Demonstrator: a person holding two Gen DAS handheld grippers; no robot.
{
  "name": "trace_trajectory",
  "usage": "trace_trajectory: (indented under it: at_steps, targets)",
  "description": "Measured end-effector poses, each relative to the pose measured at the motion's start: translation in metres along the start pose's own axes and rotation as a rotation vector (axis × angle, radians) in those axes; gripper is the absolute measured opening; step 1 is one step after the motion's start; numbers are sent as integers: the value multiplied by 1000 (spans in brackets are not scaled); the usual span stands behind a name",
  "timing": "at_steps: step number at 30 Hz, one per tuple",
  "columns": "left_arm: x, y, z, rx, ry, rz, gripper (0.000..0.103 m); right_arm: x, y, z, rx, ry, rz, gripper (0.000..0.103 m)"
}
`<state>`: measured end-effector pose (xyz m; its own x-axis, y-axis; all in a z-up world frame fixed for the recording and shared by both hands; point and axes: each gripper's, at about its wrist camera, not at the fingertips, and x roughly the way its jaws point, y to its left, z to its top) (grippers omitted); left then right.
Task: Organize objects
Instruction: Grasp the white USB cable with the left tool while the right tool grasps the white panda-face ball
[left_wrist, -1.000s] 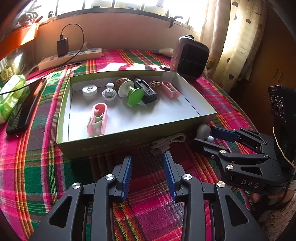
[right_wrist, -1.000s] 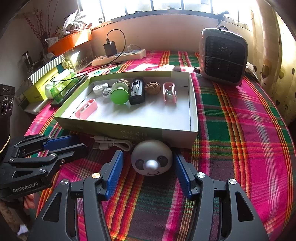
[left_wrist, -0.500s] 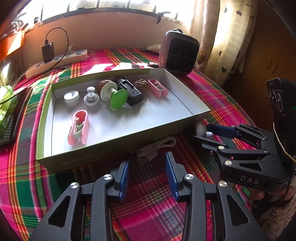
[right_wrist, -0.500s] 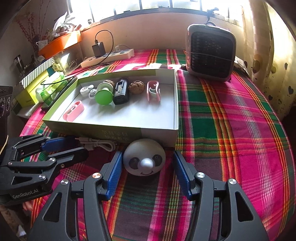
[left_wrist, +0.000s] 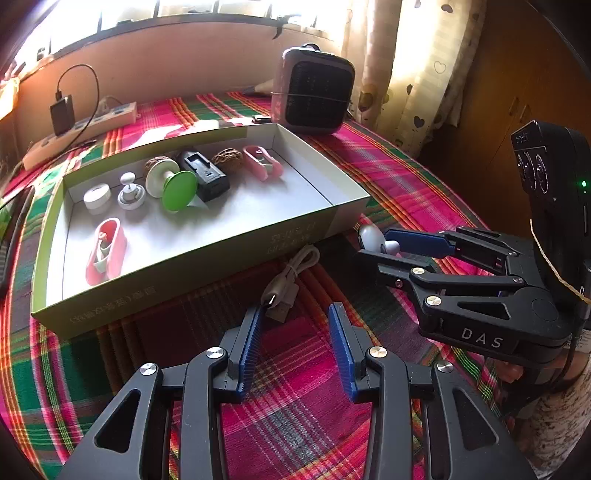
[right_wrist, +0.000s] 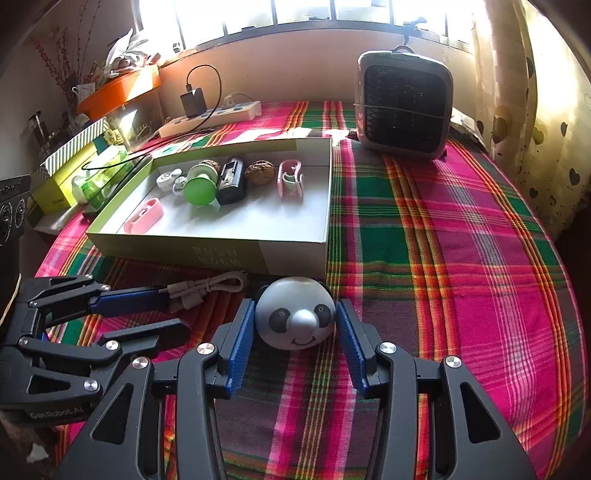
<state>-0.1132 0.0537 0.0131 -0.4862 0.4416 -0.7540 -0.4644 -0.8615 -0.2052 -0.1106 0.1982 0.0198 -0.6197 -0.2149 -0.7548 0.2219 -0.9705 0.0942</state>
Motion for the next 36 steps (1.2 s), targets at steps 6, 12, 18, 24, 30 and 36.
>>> trace_trajectory:
  at_steps: [6, 12, 18, 24, 30, 36]
  targets:
    - [0, -16, -3, 44, 17, -34, 35, -5, -9, -5, 9, -5, -19, 43]
    - [-7, -13, -3, 41, -8, 19, 35, -6, -11, -6, 5, -6, -30, 43]
    - [1, -12, 5, 42, 1, 50, 35, -3, -11, -6, -17, 10, -36, 45]
    - [14, -18, 12, 58, 23, 74, 35, 1, -14, -5, -18, 26, -54, 46]
    - [20, -20, 18, 56, 22, 94, 35, 4, -15, -4, -36, 36, -62, 46]
    - [22, -24, 17, 71, 15, 132, 31, 5, -18, -3, -38, 37, -65, 46]
